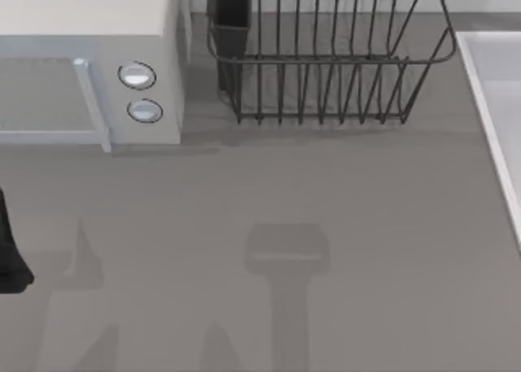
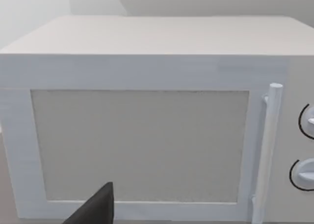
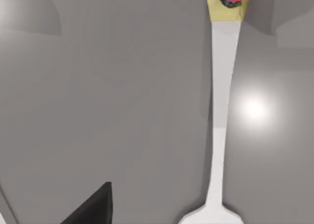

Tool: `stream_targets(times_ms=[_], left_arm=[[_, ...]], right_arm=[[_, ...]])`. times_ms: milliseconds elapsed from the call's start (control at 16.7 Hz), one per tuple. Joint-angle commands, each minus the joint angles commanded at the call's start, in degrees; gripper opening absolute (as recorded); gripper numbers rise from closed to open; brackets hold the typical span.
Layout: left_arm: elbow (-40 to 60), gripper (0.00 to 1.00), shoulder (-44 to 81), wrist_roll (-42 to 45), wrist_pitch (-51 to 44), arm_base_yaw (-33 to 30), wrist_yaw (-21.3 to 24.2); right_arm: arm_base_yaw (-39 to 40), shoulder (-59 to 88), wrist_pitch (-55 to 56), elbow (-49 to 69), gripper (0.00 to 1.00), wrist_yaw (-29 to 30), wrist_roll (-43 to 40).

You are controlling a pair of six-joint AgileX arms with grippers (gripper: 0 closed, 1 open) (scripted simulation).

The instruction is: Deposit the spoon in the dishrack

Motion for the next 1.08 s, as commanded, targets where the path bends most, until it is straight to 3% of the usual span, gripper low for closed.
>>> stream_targets(times_ms=[240,660,1020,1080], left_arm=[[0.0,1.00,0.0,0.0,0.0,0.0,0.0],[0.0,1.00,0.0,0.0,0.0,0.0,0.0],[0.0,1.00,0.0,0.0,0.0,0.0,0.0],[0.0,1.00,0.0,0.0,0.0,0.0,0.0]], right_arm=[[0.0,2.1,4.1,-2.4,1.00,-0.1,0.2],[0.0,10.9,23.2,-12.3,1.00,-0.1,0.4],[0.0,11.8,25.0,-13.3,1.00,-0.1,0.4],[0.0,11.8,25.0,-13.3,0.92,-0.1,0.4]])
